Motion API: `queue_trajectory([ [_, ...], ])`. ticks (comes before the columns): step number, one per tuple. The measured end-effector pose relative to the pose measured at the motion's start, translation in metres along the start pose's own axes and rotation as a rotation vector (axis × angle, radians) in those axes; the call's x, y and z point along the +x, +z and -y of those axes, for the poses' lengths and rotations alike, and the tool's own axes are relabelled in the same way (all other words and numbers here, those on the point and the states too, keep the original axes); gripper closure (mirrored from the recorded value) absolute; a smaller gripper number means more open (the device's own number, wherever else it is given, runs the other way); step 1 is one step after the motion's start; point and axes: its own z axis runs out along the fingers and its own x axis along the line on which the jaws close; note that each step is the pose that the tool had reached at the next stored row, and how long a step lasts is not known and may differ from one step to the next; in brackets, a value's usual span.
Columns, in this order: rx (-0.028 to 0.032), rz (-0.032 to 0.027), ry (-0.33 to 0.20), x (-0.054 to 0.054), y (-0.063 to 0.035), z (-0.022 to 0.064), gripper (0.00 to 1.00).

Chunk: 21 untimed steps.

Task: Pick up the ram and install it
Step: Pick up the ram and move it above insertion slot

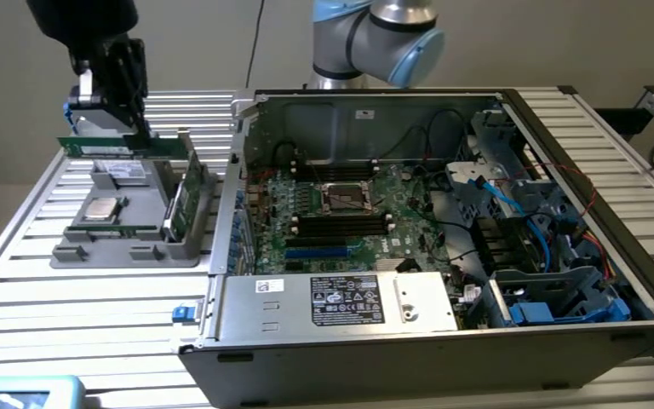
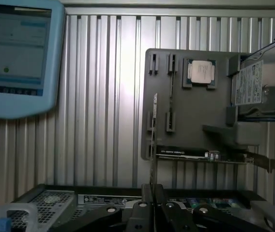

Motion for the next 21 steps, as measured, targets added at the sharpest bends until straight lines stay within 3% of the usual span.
queue_trajectory([
  [12, 0.0000, 0.0000, -0.005, 0.000, -0.0004, 0.0544, 0.87],
  [21, -0.0037, -0.0001, -0.010, 0.000, -0.0007, 0.0957, 0.87],
])
